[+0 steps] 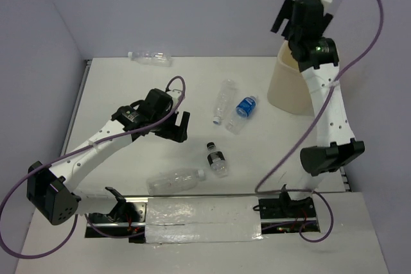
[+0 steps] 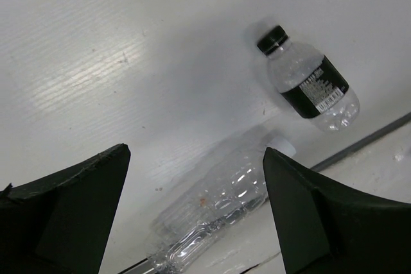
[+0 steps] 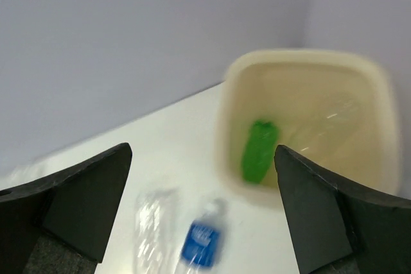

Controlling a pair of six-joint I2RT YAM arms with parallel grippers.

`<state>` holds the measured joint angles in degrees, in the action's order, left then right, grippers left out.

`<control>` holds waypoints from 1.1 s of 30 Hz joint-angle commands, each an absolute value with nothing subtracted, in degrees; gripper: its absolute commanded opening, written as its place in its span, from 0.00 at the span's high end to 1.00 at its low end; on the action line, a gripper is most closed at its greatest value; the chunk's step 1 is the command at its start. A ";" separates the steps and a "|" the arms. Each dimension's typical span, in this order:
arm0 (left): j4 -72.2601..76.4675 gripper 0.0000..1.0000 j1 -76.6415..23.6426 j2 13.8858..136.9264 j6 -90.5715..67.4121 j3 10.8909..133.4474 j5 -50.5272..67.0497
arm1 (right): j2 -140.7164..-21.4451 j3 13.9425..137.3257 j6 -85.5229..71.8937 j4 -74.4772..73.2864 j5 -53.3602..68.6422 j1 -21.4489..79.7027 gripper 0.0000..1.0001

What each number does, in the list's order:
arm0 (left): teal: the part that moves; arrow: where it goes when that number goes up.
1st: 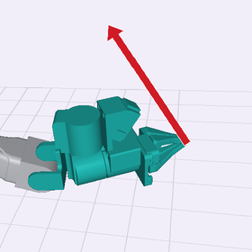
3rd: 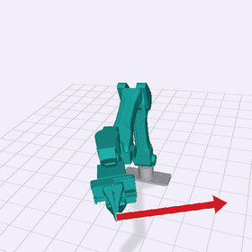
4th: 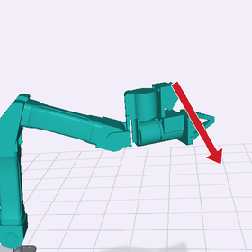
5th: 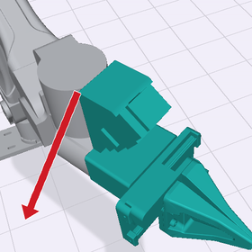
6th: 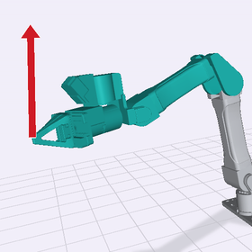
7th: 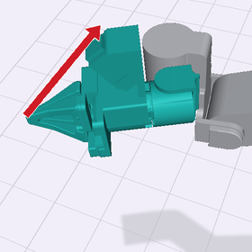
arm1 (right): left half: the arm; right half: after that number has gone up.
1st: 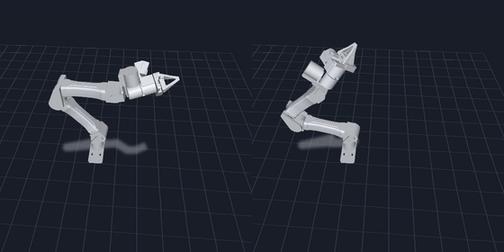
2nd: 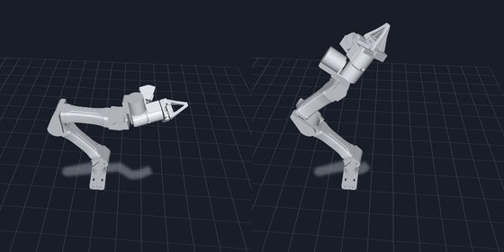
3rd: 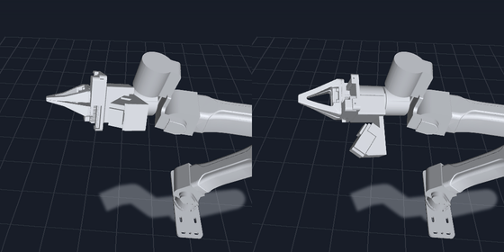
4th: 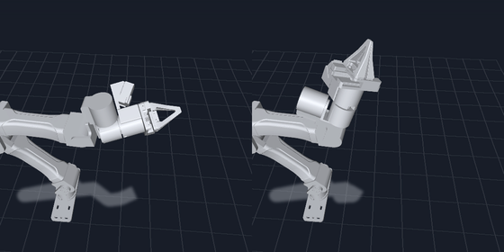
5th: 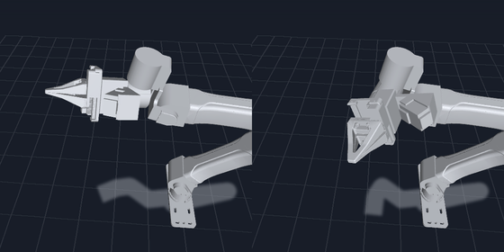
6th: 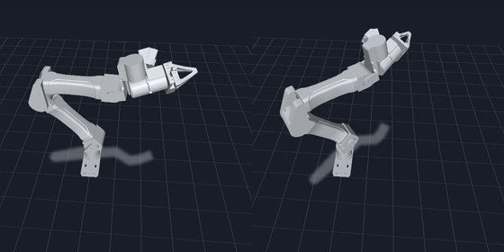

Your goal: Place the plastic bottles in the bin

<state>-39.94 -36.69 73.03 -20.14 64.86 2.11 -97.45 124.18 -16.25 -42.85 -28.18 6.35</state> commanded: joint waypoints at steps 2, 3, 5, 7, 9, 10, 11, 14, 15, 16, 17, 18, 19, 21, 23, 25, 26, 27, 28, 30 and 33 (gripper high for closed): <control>-36.74 0.02 -37.00 71.63 -24.87 66.18 -6.23 | -93.07 117.08 -14.85 -43.85 -26.64 17.56 0.00; -36.74 0.02 -37.00 71.46 -26.79 66.62 -7.89 | -94.56 116.03 -15.46 -44.29 -25.33 18.80 0.00; -37.09 0.01 -37.00 70.76 -29.42 67.76 -12.99 | -96.67 113.39 -17.66 -45.61 -23.47 22.14 0.00; -37.09 0.01 -37.00 69.36 -30.93 68.29 -16.59 | -100.61 112.16 -18.72 -46.66 -25.38 25.82 0.00; -36.91 0.01 -36.91 68.38 -32.16 68.47 -17.92 | -103.08 110.58 -19.51 -47.29 -27.50 27.85 0.00; -36.48 0.01 -36.91 67.33 -32.34 68.38 -18.36 | -105.36 110.04 -19.95 -47.11 -27.34 28.73 0.00; -36.30 0.01 -36.91 66.89 -32.34 68.29 -18.20 | -106.42 109.52 -20.39 -46.50 -25.16 28.74 0.00; -36.03 0.01 -36.91 66.18 -32.08 68.12 -17.84 | -110.90 107.76 -22.06 -45.01 -21.29 28.65 0.00; -36.12 0.01 -36.91 66.27 -31.91 68.12 -17.84 | -112.14 107.58 -22.84 -44.83 -20.49 28.74 0.00; -36.30 0.01 -36.91 66.44 -31.82 68.29 -17.93 | -114.41 107.49 -23.20 -44.48 -19.52 28.74 0.00; -36.65 0.01 -36.91 66.62 -31.82 68.29 -18.36 | -115.65 107.49 -23.64 -44.04 -18.12 28.74 0.00; -36.65 0.01 -36.91 66.80 -31.82 68.38 -18.46 | -116.80 107.66 -24.34 -43.77 -17.58 28.74 0.00; -36.65 0.01 -36.91 66.88 -31.47 68.38 -18.37 | -117.94 107.75 -24.69 -43.33 -17.40 28.74 0.00; -36.39 0.01 -37.00 67.15 -30.51 68.38 -16.88 | -120.84 107.58 -25.22 -42.28 -16.44 28.57 0.00; -36.65 0.01 -37.00 67.24 -30.15 68.38 -16.00 | -123.22 107.93 -25.75 -41.75 -15.21 28.30 0.00; -37.00 0.01 -37.00 67.15 -29.88 68.29 -16.17 | -125.41 108.46 -26.54 -41.49 -15.03 28.04 0.00; -37.18 0.01 -37.00 67.06 -29.80 68.20 -16.69 | -125.94 108.54 -26.72 -41.31 -14.68 27.86 0.01; -37.26 0.01 -37.00 66.80 -29.71 68.20 -16.96 | -126.56 108.81 -27.07 -41.31 -14.59 27.69 0.03; -37.35 0.01 -37.00 66.71 -29.62 68.12 -17.05 | -126.91 108.90 -27.24 -41.13 -14.50 27.60 0.04; -37.53 0.01 -37.00 66.53 -29.44 68.03 -17.31 | -127.70 108.81 -27.68 -40.52 -14.41 27.25 0.09; -37.53 0.01 -37.00 66.36 -29.36 67.94 -17.31 | -128.41 108.81 -28.04 -40.34 -13.80 26.55 0.20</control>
<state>-37.78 -36.69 67.26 -30.15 66.32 -16.64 -128.33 106.85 -26.59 -42.52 -14.37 27.49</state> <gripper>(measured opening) 0.990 0.838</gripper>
